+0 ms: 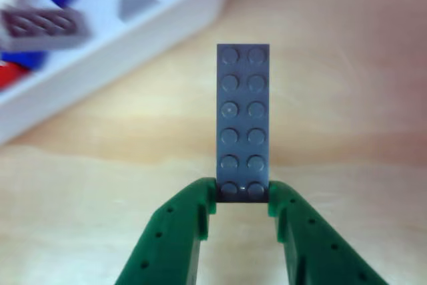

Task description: Put all lego bricks in the bin.

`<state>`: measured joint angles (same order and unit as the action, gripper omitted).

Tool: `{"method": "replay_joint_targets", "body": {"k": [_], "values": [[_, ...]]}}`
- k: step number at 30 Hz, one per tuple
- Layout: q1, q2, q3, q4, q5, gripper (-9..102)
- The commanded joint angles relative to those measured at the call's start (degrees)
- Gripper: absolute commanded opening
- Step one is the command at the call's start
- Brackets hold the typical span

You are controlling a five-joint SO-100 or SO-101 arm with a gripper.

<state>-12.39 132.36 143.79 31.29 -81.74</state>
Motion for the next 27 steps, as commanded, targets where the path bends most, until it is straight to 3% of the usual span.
{"method": "replay_joint_targets", "body": {"k": [1,3,5,13,16,20,23,27], "values": [[-7.6,17.0,-10.0,-4.8,7.2,0],[-9.5,16.1,-11.5,-9.8,9.2,0],[-10.2,8.5,-16.3,-9.0,9.5,0],[-11.1,-32.1,-44.9,5.2,23.3,0],[-11.8,-37.4,-47.9,6.8,27.4,12],[-11.5,-31.9,-43.9,4.6,32.4,20],[-9.8,-20.7,-39.4,6.3,35.5,32],[-3.9,-1.5,-33.2,11.1,37.9,31]]}}
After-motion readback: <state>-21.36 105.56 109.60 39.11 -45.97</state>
